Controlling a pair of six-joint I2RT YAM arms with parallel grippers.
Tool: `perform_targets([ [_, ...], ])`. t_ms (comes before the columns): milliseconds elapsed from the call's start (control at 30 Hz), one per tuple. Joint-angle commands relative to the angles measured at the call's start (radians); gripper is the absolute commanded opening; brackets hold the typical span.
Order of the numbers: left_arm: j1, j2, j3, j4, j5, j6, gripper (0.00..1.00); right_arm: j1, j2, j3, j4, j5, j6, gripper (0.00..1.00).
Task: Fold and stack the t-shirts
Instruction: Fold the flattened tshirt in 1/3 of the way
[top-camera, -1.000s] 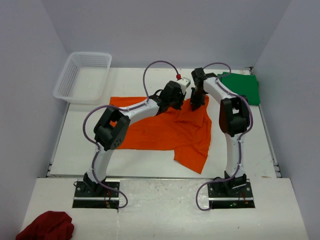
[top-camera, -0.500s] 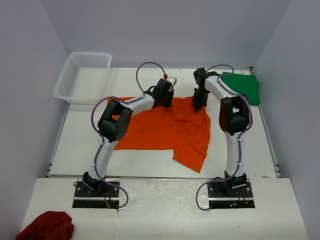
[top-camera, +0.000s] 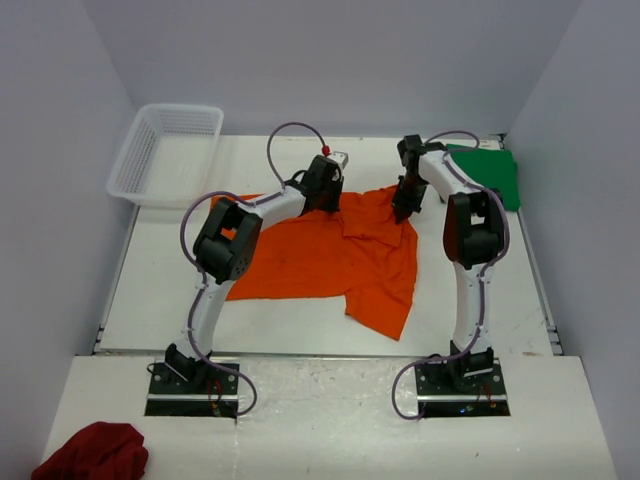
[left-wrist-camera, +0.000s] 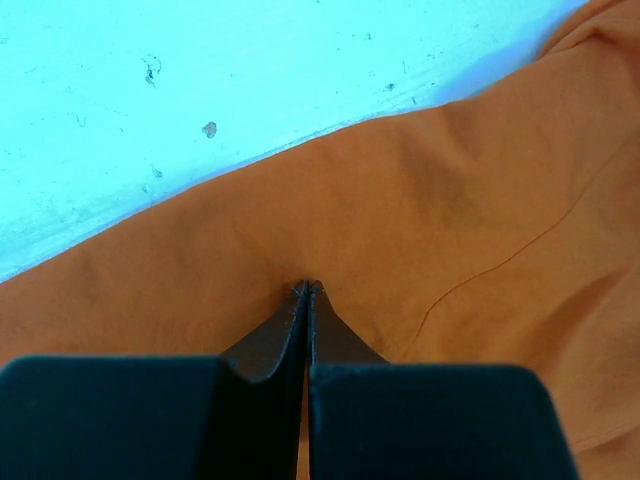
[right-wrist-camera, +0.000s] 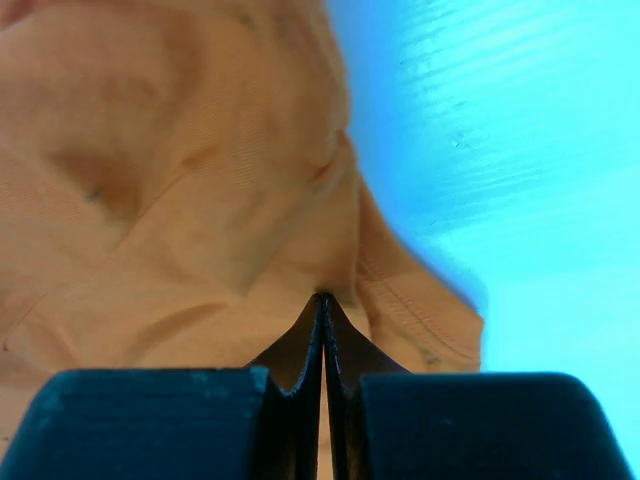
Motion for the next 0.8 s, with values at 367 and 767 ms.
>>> perform_targets([
  [367, 0.021, -0.068, 0.077, -0.023, -0.032, 0.151, 0.36, 0.010, -0.642, -0.525, 0.401, -0.046, -0.124, 0.26],
  [767, 0.016, -0.162, 0.088, -0.038, 0.014, 0.110, 0.78, 0.201, -1.115, -1.047, 0.366, -0.011, 0.061, 0.49],
])
